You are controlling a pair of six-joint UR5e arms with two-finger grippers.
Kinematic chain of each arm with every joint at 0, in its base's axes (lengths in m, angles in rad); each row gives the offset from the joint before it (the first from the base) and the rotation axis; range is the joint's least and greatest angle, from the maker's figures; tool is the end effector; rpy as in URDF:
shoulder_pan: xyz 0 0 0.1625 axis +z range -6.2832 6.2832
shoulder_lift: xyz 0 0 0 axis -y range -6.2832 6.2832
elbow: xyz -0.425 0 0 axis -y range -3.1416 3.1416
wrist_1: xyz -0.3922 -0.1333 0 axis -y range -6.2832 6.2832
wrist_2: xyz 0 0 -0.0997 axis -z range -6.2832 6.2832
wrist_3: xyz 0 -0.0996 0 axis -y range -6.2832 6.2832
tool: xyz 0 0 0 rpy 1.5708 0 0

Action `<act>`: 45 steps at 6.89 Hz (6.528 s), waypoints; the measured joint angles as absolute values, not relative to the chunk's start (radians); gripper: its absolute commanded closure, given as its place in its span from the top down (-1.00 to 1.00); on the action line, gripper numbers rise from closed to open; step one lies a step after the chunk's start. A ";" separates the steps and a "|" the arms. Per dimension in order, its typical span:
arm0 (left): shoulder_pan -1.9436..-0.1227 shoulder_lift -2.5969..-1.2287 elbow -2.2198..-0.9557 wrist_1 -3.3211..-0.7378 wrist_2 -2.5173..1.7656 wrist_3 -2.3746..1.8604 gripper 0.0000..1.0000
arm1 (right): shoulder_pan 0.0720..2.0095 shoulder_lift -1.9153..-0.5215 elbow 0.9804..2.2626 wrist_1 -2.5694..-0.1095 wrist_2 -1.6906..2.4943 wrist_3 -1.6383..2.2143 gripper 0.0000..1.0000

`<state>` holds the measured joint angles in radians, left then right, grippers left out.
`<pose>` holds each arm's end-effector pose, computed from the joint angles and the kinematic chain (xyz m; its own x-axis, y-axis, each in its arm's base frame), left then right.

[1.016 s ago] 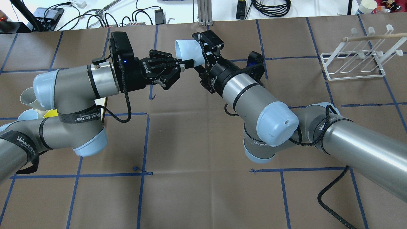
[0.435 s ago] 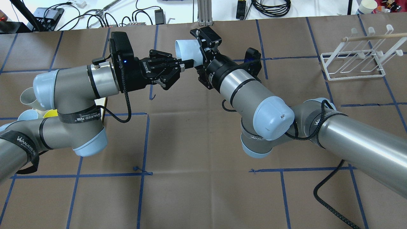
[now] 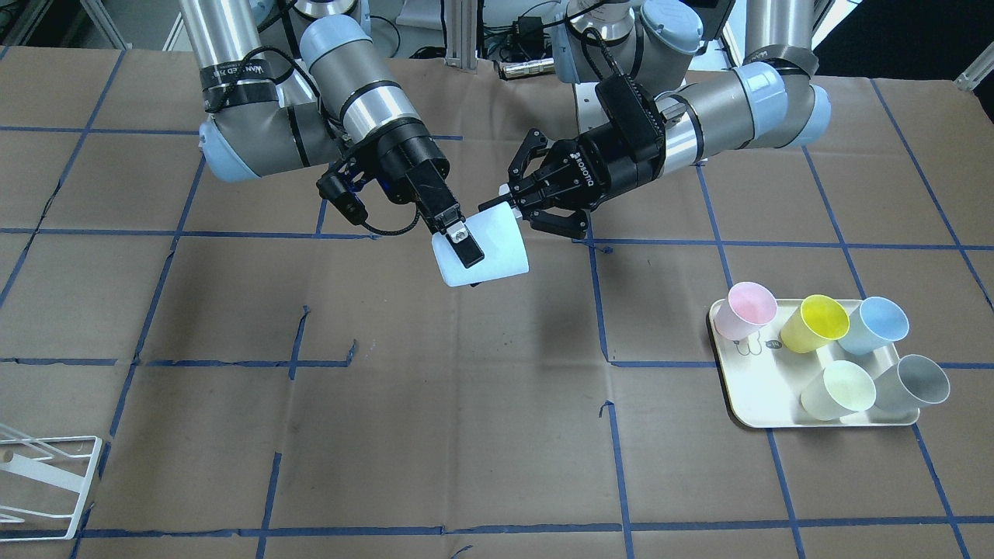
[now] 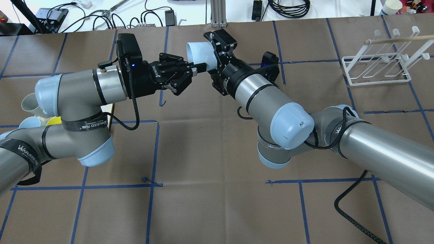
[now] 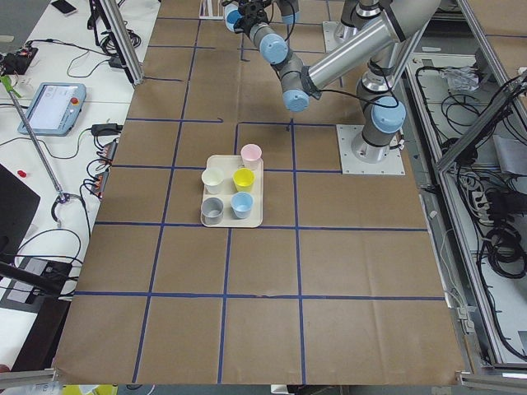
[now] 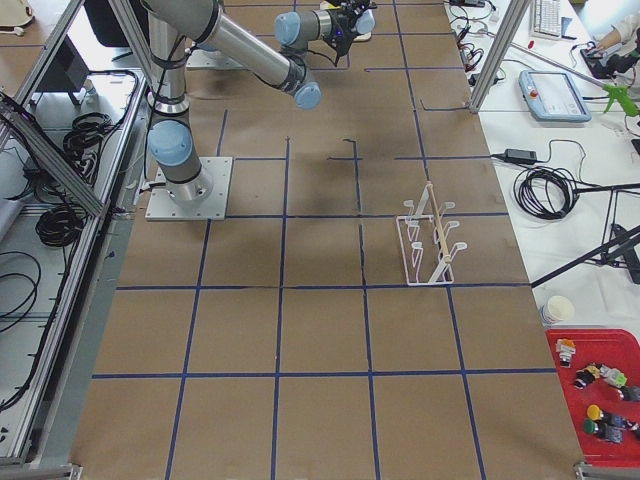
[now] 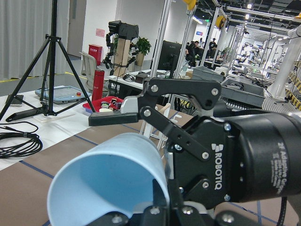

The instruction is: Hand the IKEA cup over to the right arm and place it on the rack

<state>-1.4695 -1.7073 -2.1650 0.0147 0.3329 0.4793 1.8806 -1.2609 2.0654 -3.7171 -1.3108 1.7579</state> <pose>-0.1818 -0.4606 0.3756 -0.3831 0.9012 0.2025 0.1243 0.2675 -0.9555 0.3093 -0.4449 0.3599 0.0890 0.3116 -0.9460 0.8422 0.4836 0.2385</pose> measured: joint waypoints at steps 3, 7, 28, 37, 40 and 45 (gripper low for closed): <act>-1.470 -1.707 -2.165 0.016 0.333 0.478 -0.66 | 1.875 -1.268 2.072 -3.693 -1.304 1.758 0.64; -1.470 -1.706 -2.160 0.044 0.340 0.432 -0.30 | 1.872 -1.273 2.054 -3.685 -1.302 1.798 0.18; -1.279 -1.583 -1.878 -0.942 1.205 0.107 0.99 | 1.122 -1.219 1.823 -3.270 -1.013 -0.168 -0.81; -1.522 -1.657 -1.466 -1.618 1.562 -0.087 0.96 | 1.002 -1.019 1.720 -3.565 -1.003 -0.285 -0.86; -1.543 -1.626 -1.508 -1.611 1.563 -0.084 0.94 | 1.000 -0.960 1.714 -3.639 -0.960 -0.210 -0.87; -1.539 -1.593 -1.557 -1.550 1.565 -0.045 0.98 | 1.002 -0.903 1.716 -3.714 -0.942 -0.175 -0.87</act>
<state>-1.5387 -1.5931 -1.5565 -1.5498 1.5648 -0.0445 1.0016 -0.9035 1.7164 -3.7142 -0.9421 -0.1752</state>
